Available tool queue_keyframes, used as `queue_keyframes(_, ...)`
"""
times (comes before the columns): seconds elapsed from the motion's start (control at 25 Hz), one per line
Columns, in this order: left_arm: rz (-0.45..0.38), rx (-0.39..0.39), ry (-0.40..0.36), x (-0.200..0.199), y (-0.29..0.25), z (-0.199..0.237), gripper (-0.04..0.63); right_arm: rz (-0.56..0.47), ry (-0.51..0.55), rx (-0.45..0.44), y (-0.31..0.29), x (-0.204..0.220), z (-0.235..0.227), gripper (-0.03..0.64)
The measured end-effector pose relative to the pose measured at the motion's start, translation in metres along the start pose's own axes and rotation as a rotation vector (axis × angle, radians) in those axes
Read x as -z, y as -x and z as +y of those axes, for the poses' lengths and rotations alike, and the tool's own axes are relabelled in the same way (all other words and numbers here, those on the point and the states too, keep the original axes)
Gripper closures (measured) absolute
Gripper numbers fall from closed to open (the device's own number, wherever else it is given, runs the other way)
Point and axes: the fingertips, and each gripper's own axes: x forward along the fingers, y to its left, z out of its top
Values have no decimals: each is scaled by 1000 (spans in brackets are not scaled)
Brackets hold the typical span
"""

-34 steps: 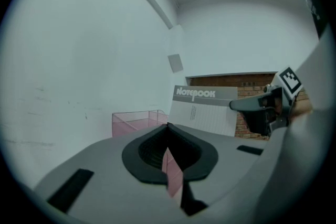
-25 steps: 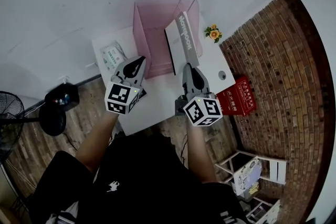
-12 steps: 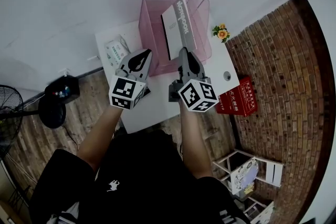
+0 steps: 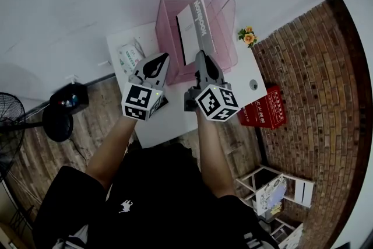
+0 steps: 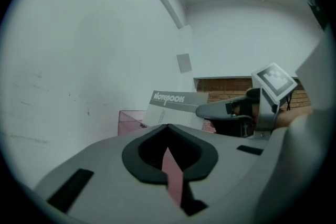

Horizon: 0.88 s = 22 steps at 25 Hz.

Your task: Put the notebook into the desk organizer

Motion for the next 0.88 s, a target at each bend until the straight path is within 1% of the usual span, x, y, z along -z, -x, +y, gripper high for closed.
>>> queue_keyframes(0.24, 1, 12, 2, 2, 0, -3, 593, 22, -18, 27, -2, 9, -11, 606)
queue_keyframes(0.56, 11, 23, 1, 5, -1, -3, 592, 71, 2, 94, -6, 14, -35, 603)
queue_keyframes(0.88, 22, 30, -8, 6, 0, -9, 592, 146, 67, 147, -5, 24, -50, 586)
